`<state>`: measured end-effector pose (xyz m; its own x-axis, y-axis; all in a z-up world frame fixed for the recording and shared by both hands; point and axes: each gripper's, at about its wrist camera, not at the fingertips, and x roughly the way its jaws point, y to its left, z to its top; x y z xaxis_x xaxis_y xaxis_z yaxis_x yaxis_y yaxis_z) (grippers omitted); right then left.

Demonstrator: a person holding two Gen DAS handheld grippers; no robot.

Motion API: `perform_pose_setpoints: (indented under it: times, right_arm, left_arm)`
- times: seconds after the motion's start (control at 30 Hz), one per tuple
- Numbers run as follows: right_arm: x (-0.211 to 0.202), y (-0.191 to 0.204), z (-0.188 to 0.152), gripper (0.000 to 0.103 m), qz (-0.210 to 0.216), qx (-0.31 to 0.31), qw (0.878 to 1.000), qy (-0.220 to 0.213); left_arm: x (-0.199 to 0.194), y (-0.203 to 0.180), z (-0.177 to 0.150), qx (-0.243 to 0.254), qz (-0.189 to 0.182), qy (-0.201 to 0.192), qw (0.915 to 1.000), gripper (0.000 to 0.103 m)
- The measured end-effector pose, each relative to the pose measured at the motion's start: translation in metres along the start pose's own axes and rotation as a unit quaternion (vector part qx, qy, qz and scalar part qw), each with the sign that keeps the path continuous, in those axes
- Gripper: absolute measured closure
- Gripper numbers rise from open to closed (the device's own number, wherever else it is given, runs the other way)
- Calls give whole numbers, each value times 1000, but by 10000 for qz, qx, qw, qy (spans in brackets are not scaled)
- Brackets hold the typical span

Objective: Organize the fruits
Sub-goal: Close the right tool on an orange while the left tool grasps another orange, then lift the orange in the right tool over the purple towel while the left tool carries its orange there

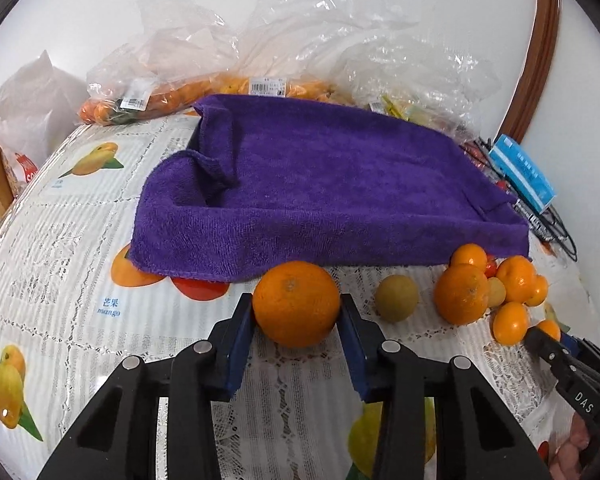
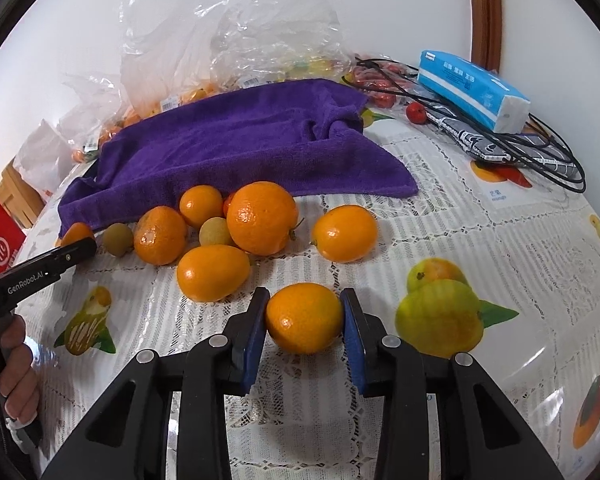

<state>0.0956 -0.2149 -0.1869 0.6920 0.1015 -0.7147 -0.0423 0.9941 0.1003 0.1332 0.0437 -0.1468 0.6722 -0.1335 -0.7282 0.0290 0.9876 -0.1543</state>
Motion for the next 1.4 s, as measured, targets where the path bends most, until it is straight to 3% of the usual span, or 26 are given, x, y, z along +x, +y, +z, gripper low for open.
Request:
perform_pose_setpoints:
  times: [0.47, 0.63, 0.9, 1.0, 1.4]
  right_arm:
    - [-10, -6, -3, 67, 383, 141, 9988, -261]
    - [-16, -3, 1, 67, 290, 116, 9989, -350]
    - [-44, 21, 48, 67, 438, -113, 9952, -867]
    - [-47, 30, 71, 67, 491, -241, 9927, -1077]
    - [-11, 57, 135, 67, 653, -493, 9882, -1295]
  left_arm:
    - [-22, -8, -2, 108, -420, -514, 9977, 64]
    - [-23, -8, 2, 112, -402, -508, 9978, 64]
    - [-40, -14, 32, 159, -572, -707, 9957, 64]
    - [-39, -17, 49, 215, -457, -807, 9955, 64]
    - [15, -11, 106, -70, -229, -758, 9968, 64]
